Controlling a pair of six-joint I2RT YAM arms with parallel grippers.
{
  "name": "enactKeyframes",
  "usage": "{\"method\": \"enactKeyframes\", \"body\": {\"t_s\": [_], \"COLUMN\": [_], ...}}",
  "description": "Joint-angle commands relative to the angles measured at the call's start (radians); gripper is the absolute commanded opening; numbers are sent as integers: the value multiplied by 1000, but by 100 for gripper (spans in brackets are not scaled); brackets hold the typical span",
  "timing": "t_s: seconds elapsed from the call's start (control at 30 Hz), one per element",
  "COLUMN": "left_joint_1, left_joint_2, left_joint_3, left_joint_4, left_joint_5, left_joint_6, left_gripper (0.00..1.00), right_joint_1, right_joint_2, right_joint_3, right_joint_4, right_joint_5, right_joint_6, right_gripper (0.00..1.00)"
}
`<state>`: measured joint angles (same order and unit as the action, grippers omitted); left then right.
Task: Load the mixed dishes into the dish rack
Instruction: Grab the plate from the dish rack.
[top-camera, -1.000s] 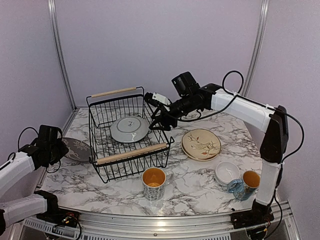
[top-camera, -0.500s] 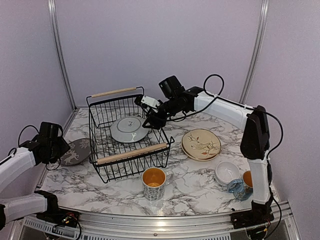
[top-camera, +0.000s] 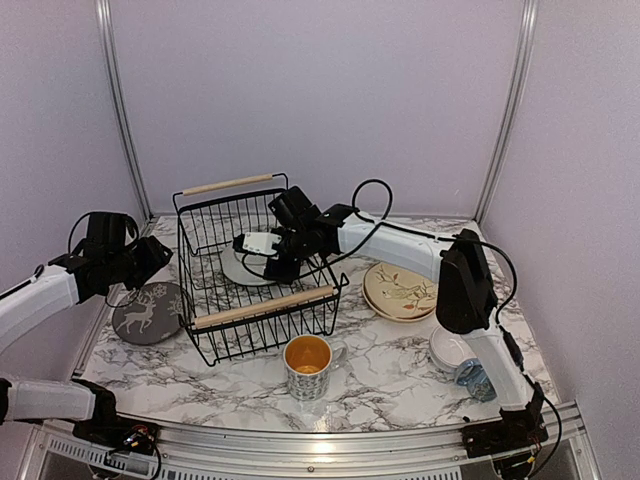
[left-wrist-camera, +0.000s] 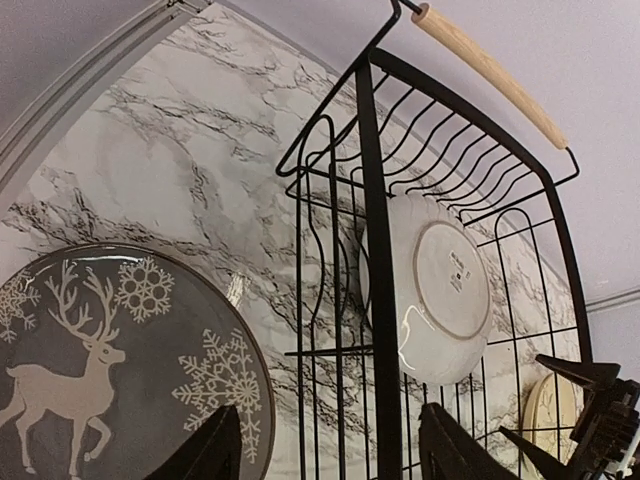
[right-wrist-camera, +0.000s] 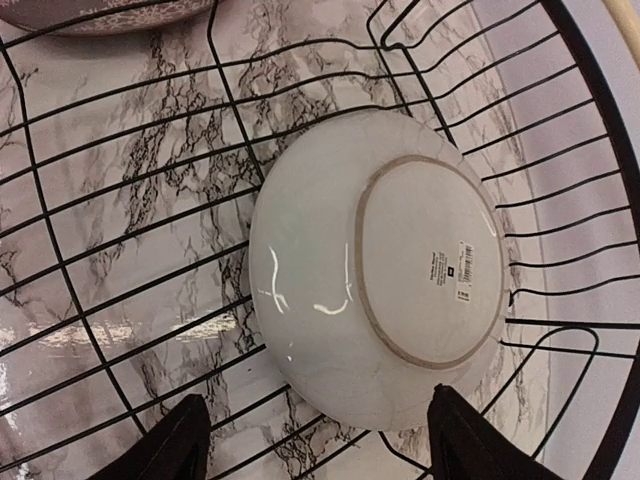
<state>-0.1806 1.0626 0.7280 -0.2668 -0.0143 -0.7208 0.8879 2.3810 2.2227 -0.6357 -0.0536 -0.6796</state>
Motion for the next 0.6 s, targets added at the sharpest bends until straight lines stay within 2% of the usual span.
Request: {"method": "enactKeyframes", "body": {"t_s": [0.0, 0.3, 0.57], "left_joint_1": [-57, -157, -212], "left_joint_2": [61, 206, 284], "left_joint_3": [20, 111, 147], "left_joint_4": [91, 99, 78], "left_joint_5": [64, 42, 27], "left_joint_6": [6, 0, -13], "left_gripper": [63, 62, 40], "right_joint_1": [20, 31, 39], "right_joint_2": [83, 151, 199], "right_joint_3": [97, 99, 83], "right_joint_4": [13, 35, 77], "right_joint_5": [128, 172, 246], "right_joint_6": [-60, -97, -171], "right_gripper": [73, 74, 75]}}
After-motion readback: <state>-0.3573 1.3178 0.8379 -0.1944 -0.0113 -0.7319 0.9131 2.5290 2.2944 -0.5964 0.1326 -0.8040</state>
